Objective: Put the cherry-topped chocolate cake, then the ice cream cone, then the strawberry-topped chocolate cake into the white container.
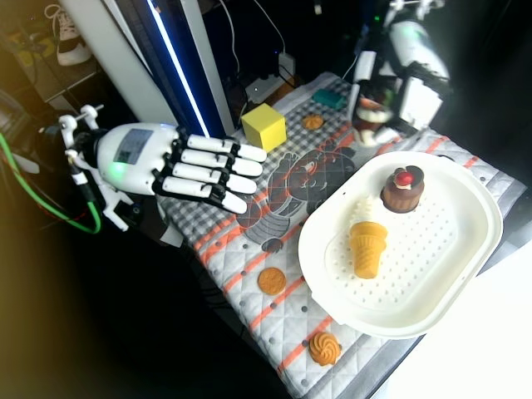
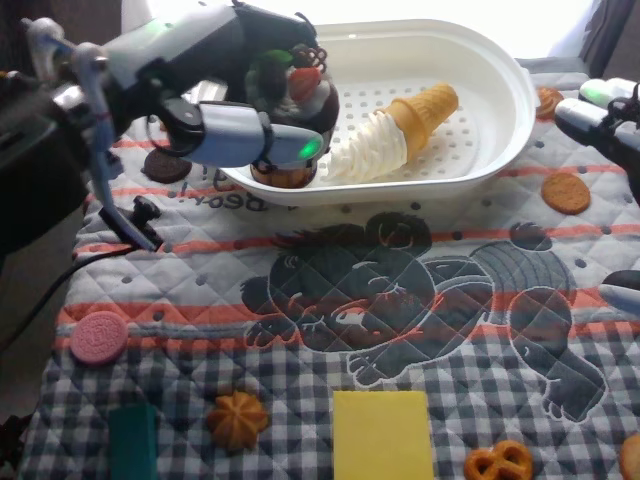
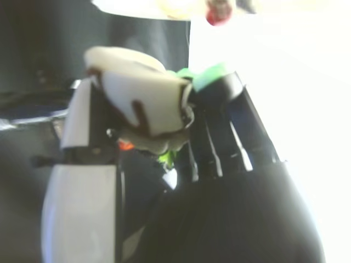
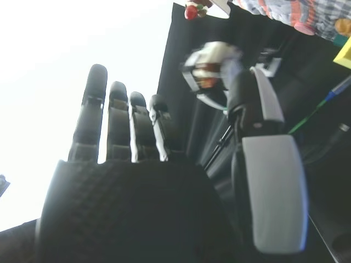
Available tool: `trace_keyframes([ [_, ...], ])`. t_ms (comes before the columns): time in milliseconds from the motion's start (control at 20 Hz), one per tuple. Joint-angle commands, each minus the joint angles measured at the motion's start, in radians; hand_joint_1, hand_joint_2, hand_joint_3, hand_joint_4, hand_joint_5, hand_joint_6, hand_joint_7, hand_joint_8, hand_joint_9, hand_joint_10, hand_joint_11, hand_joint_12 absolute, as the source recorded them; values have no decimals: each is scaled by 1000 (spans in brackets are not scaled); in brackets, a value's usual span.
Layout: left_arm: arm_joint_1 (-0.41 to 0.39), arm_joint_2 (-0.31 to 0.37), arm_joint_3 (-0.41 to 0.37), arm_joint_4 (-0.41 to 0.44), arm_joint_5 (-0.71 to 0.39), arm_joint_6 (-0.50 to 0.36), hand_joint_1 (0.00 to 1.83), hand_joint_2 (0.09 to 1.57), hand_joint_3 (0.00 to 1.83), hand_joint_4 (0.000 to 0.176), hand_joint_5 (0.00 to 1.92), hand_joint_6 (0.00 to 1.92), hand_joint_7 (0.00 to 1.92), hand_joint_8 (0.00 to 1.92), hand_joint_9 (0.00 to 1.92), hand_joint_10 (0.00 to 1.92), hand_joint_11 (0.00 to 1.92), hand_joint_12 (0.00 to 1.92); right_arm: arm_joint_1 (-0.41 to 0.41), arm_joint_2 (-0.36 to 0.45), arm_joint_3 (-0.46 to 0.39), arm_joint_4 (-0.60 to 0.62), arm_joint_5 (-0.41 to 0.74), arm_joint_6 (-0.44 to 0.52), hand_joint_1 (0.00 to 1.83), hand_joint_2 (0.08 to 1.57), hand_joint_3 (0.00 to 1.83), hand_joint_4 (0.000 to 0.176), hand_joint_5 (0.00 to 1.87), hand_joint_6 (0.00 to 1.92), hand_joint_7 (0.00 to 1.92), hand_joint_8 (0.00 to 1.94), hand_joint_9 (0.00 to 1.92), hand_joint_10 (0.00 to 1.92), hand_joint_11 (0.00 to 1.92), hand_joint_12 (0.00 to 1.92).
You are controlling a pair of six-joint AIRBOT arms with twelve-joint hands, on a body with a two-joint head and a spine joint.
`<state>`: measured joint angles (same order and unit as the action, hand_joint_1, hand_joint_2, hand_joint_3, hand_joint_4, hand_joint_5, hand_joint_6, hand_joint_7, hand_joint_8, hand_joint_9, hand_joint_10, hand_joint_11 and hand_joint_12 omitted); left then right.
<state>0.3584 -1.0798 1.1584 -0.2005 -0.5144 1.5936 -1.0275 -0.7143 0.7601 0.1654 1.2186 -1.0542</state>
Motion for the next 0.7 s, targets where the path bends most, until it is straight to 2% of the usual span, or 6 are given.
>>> trace_keyframes([
  [0,-30,-13,19,-46,-65,47,1191,1235,2,0,732,1319,768,1403,629,1445,457,1801,5,-1,4,1,129,3,694,1198,0,0,0,0,0,0,32,69,0,740],
  [200,-91,-92,147,-156,17,76,1170,1246,1,0,832,1295,633,1452,337,1308,16,1903,4,-6,9,1,128,9,701,1209,4,0,0,0,0,0,40,72,0,672],
  [250,-97,-103,168,-177,29,76,1124,1215,0,0,810,1262,518,1048,195,1116,2,1736,4,-7,11,1,128,11,701,1206,2,0,0,0,0,0,40,72,0,671],
  [400,-107,-135,230,-236,62,76,1106,1214,0,0,787,1270,481,986,211,1368,0,1920,4,-9,15,3,128,18,635,1194,0,0,0,0,0,0,36,64,0,602],
  [600,-107,-167,274,-274,88,77,1108,1205,0,0,806,1243,353,1039,11,1423,0,1916,1,-12,16,6,128,19,681,1207,3,0,0,0,0,0,38,59,0,675],
  [650,-106,-171,280,-281,91,77,1161,1254,1,0,834,1272,503,1437,92,1368,0,1908,1,-12,16,6,128,19,679,1209,2,0,0,0,0,0,42,59,0,759],
])
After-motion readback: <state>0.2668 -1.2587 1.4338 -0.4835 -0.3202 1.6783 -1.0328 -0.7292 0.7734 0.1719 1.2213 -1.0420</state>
